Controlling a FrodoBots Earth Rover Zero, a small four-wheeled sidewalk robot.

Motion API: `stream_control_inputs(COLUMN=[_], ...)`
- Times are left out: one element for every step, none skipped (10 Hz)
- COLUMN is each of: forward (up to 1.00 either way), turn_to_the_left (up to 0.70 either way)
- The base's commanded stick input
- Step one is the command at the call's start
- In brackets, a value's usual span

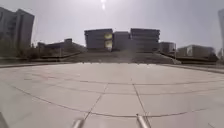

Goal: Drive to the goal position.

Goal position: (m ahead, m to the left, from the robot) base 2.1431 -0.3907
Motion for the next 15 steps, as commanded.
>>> stream_control_inputs(forward=[0.70, 0.70, 0.70, 0.70, 0.70, 0.70, 0.70, 0.70, 0.70, 0.70, 0.70, 0.70, 0.70, 0.70, 0.70], turn_to_the_left=[0.01, 0.01, 0.01, 0.01, 0.01, 0.01, 0.01, 0.01, 0.01, 0.01, 0.01, 0.01, 0.01, 0.01, 0.01])
